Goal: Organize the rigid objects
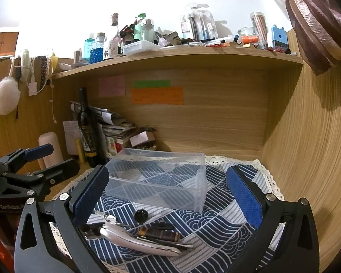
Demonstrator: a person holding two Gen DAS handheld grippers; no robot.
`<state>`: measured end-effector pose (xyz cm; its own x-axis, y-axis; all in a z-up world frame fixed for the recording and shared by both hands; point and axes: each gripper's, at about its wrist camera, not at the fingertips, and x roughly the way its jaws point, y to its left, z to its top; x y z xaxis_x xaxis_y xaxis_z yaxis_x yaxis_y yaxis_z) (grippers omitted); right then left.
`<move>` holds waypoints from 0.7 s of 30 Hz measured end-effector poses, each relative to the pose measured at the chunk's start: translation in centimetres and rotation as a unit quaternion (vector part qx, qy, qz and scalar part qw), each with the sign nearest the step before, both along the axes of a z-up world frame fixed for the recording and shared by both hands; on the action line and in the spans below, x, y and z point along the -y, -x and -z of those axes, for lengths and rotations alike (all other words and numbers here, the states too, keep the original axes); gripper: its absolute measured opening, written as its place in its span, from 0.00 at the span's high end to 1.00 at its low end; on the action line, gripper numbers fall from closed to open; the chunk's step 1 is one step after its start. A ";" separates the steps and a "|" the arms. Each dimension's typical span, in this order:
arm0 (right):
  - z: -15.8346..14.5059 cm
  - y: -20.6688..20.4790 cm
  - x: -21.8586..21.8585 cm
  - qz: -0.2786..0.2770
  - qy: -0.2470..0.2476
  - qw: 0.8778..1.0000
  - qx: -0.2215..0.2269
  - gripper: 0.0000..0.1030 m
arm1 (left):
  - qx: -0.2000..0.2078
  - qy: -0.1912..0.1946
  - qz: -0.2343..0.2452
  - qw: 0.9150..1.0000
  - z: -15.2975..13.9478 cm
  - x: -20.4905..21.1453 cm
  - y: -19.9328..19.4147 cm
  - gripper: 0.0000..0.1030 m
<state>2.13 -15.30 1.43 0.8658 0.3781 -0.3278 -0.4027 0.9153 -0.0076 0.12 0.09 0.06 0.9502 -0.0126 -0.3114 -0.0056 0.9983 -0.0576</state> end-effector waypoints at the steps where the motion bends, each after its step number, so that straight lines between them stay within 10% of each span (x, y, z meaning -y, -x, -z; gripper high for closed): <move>1: 0.0 0.0 0.0 0.000 0.000 1.000 0.001 0.00 | 0.001 0.000 0.000 1.000 0.0 0.0 0.0 0.00; 21: -0.1 0.1 -0.2 -0.004 -0.002 1.000 0.000 0.00 | -0.002 -0.003 0.009 1.000 -0.1 0.4 0.1 0.00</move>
